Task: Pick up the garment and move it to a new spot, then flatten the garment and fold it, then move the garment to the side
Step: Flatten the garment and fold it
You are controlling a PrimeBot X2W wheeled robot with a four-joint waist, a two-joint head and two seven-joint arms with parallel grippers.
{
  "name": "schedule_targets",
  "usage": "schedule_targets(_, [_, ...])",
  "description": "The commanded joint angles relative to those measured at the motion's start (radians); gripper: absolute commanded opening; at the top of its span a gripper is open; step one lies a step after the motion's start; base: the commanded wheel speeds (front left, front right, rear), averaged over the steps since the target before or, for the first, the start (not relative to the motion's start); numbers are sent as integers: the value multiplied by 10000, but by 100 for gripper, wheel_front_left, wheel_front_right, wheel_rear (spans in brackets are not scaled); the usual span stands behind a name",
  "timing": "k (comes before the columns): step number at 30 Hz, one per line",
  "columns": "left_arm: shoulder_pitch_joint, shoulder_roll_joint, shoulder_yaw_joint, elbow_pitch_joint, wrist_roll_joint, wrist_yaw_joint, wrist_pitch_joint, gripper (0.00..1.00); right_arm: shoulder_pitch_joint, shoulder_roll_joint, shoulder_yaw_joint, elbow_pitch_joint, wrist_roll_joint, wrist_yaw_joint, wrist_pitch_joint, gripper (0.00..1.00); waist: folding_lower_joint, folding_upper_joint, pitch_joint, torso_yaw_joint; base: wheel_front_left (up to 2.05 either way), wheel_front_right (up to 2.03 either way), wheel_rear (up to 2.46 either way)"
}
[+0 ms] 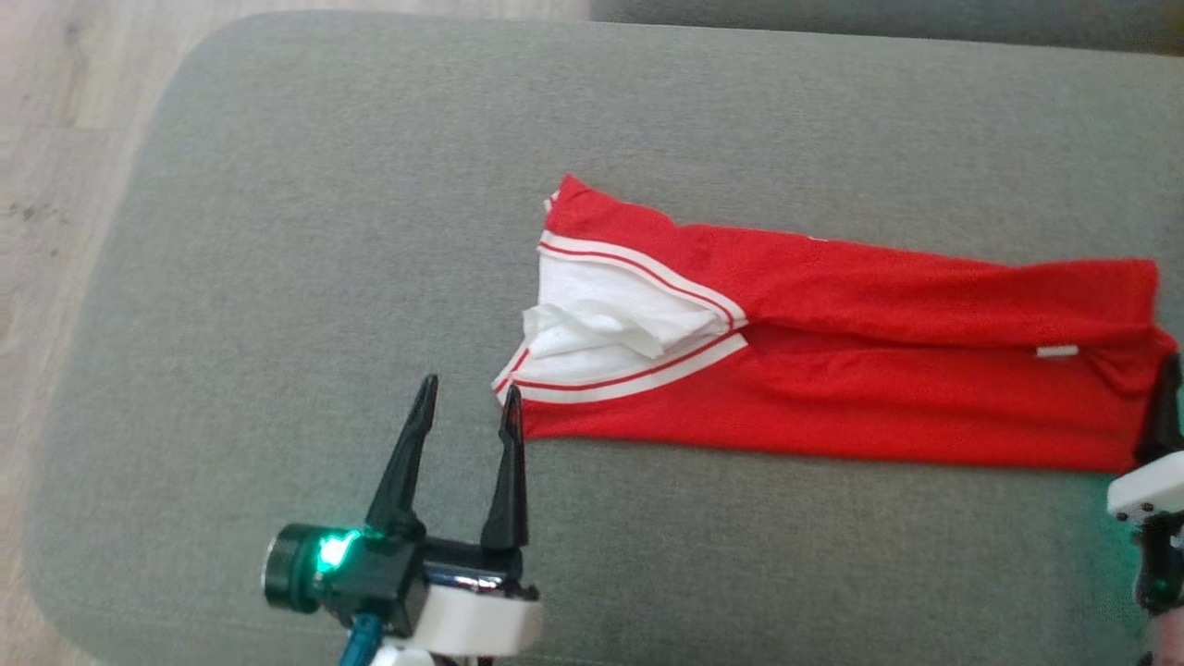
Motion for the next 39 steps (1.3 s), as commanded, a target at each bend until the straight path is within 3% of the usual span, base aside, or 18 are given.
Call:
schedule_targets(1, [-35,-122,522,-397,195,-125,-79,100,-299,-20,-11,-24,-135,-7,16,100,1,-1,-10,146,0,0,0])
schedule_targets(10, [395,-951,1498,-78,1208,-1313,-79,100,-997,377,-1046,1957,-1262,-7,19,100,1,-1,14,391,0,0,0])
schedule_targets(11, [422,-1012,1601,-59,1286,-1401,-79,100,-1067,396,-1116,2114,-1329,-7,-48,95,1,-1,3,402,0,0,0])
schedule_targets(12, [446,-1067,1703,-49,1372,-1475,-79,100,-1135,411,-1170,2263,-1371,-7,-113,86,1,-1,-11,408,0,0,0])
schedule_targets(13, [477,-1116,1795,-36,1450,-1552,-79,100,-1197,420,-1209,2399,-1398,-7,-178,69,1,-1,-30,409,0,0,0])
schedule_targets(16, [577,-1244,2021,22,1648,-1780,-79,100,-1348,377,-1196,2803,-1406,-7,-324,0,1,-1,-104,412,0,0,0])
schedule_targets(22, [793,-1426,2401,98,1944,-2108,-79,100,-1455,23,-1023,3191,-1361,-7,-863,0,1,-1,-319,346,0,0,0])
schedule_targets(31, [1140,-1591,2763,177,2232,-2452,-80,100,-1334,-451,-1286,2677,-1387,-7,-1299,0,1,-1,-838,94,0,0,0])
schedule_targets(35, [1263,-1622,2840,223,2300,-2551,-80,100,-1410,-450,-1068,2287,-1120,-7,-1320,0,1,-1,-1034,30,0,0,0])
schedule_targets(39, [1381,-1658,2926,282,2360,-2667,-80,100,-1524,-120,-202,1219,-392,-7,-1306,0,1,-1,-1253,21,0,0,0])
